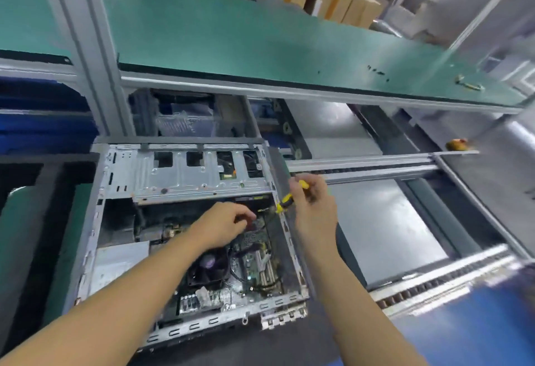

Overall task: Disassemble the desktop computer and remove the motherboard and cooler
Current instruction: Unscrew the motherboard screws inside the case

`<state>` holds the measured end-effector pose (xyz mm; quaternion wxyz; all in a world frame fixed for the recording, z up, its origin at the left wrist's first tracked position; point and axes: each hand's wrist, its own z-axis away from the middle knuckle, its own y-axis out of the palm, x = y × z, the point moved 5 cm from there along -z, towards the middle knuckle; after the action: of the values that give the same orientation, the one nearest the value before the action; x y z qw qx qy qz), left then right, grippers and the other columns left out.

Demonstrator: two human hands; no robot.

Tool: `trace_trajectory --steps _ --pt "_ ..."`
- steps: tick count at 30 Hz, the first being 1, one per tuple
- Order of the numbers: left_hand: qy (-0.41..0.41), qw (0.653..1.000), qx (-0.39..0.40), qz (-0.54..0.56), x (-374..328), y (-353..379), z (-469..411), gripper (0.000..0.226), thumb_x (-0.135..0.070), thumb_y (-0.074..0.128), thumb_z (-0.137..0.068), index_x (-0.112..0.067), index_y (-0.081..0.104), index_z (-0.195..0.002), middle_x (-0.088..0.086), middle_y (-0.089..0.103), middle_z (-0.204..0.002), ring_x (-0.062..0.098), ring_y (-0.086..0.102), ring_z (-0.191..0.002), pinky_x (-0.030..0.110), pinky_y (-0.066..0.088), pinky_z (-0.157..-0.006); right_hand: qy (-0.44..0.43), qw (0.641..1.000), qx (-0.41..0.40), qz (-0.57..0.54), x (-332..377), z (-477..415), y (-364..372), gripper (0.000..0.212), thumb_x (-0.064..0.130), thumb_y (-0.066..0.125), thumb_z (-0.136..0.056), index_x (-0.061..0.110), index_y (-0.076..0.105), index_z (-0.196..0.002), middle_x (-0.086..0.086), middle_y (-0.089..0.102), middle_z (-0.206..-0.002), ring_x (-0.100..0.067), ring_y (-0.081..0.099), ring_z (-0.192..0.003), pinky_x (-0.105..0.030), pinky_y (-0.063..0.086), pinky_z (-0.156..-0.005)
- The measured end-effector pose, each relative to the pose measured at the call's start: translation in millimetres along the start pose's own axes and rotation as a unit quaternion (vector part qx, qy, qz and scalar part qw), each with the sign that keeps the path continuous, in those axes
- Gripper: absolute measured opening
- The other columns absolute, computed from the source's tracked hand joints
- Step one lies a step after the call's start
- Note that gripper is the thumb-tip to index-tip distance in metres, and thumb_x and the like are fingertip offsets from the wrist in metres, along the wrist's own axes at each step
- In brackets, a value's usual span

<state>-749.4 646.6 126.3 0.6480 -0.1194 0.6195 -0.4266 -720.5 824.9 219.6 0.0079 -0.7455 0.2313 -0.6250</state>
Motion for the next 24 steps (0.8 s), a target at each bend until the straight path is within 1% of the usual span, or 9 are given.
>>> trace_trajectory --steps 3,6,9,11,14,16,19,21,24 --pt "-0.006 0.995 0.038 -0.089 8.5 23.2 -12.3 0.033 -0.014 0.051 -0.096 -0.028 0.068 -0.121 0.003 0.071 -0.112 0.022 0.067 -0.091 0.033 0.054 -0.076 -0.03 0.982 0.102 0.157 -13.0 4.0 9.9 0.013 0.025 0.069 -0.092 0.032 0.067 -0.102 0.009 0.069 -0.093 -0.01 0.065 -0.083 -0.027 0.052 -0.077" --pt "0.004 0.988 0.06 -0.141 18.4 42.2 -18.3 0.029 -0.012 0.052 -0.093 -0.019 0.066 -0.117 0.006 0.067 -0.117 0.027 0.063 -0.107 0.041 0.052 -0.089 -0.083 0.949 0.165 0.256 -22.6 7.2 21.5 0.02 0.02 0.069 -0.092 0.024 0.069 -0.111 0.009 0.066 -0.099 -0.011 0.061 -0.091 -0.025 0.05 -0.084" --pt "0.037 0.985 0.034 -0.165 16.5 46.8 -27.5 0.033 -0.019 0.055 -0.094 -0.021 0.064 -0.126 -0.002 0.056 -0.136 0.025 0.054 -0.123 0.044 0.043 -0.104 -0.142 0.933 0.165 0.285 -24.8 6.2 29.9 0.018 0.012 0.069 -0.091 0.013 0.071 -0.11 0.002 0.065 -0.104 -0.011 0.059 -0.086 -0.027 0.051 -0.082" --pt "0.031 0.987 0.027 -0.155 13.9 47.7 -35.6 0.034 -0.023 0.054 -0.095 -0.029 0.063 -0.128 -0.004 0.056 -0.134 0.023 0.053 -0.124 0.045 0.039 -0.108 -0.163 0.93 0.149 0.295 -25.5 3.9 33.1 0.017 0.01 0.071 -0.09 0.01 0.072 -0.107 0.0 0.063 -0.103 -0.01 0.057 -0.081 -0.028 0.051 -0.079" --pt "0.007 0.986 0.048 -0.159 12.7 53.5 -48.9 0.034 -0.026 0.052 -0.097 -0.031 0.058 -0.13 0.001 0.061 -0.129 0.025 0.054 -0.124 0.047 0.034 -0.107 -0.178 0.923 0.149 0.307 -29.8 2.9 37.8 0.019 0.008 0.072 -0.088 0.008 0.073 -0.107 -0.003 0.065 -0.102 -0.019 0.061 -0.092 -0.033 0.052 -0.083" --pt "-0.007 0.985 0.072 -0.158 14.2 57.8 -55.4 0.031 -0.033 0.055 -0.097 -0.036 0.06 -0.127 -0.002 0.064 -0.125 0.024 0.056 -0.122 0.048 0.033 -0.108 -0.184 0.918 0.142 0.32 -32.0 5.0 38.9 0.02 0.006 0.074 -0.086 0.008 0.074 -0.106 -0.004 0.067 -0.102 -0.022 0.06 -0.097 -0.025 0.046 -0.09" --pt "-0.013 0.986 0.077 -0.146 16.3 60.1 -65.3 0.021 -0.042 0.06 -0.094 -0.044 0.064 -0.115 -0.008 0.068 -0.115 0.021 0.062 -0.113 0.039 0.045 -0.093 -0.191 0.916 0.131 0.327 -33.4 6.8 37.8 0.02 0.003 0.075 -0.084 0.006 0.074 -0.104 -0.005 0.069 -0.101 -0.024 0.059 -0.097 -0.01 0.033 -0.091" --pt "-0.019 0.988 0.076 -0.135 19.2 61.6 -70.6 0.013 -0.042 0.06 -0.094 -0.044 0.064 -0.106 -0.009 0.068 -0.107 0.02 0.064 -0.109 0.033 0.045 -0.079 -0.189 0.918 0.133 0.323 -33.7 6.5 37.5 0.019 0.004 0.075 -0.085 0.006 0.075 -0.104 -0.005 0.07 -0.102 -0.025 0.059 -0.097 -0.01 0.033 -0.091" --pt "-0.033 0.99 0.073 -0.115 25.0 64.7 -75.3 0.012 -0.044 0.06 -0.092 -0.047 0.048 -0.092 -0.007 0.063 -0.106 0.021 0.061 -0.11 0.033 0.037 -0.076 -0.187 0.919 0.14 0.317 -34.6 6.0 38.4 0.019 0.004 0.075 -0.084 0.006 0.075 -0.104 -0.005 0.07 -0.102 -0.026 0.058 -0.096 -0.014 0.036 -0.09"
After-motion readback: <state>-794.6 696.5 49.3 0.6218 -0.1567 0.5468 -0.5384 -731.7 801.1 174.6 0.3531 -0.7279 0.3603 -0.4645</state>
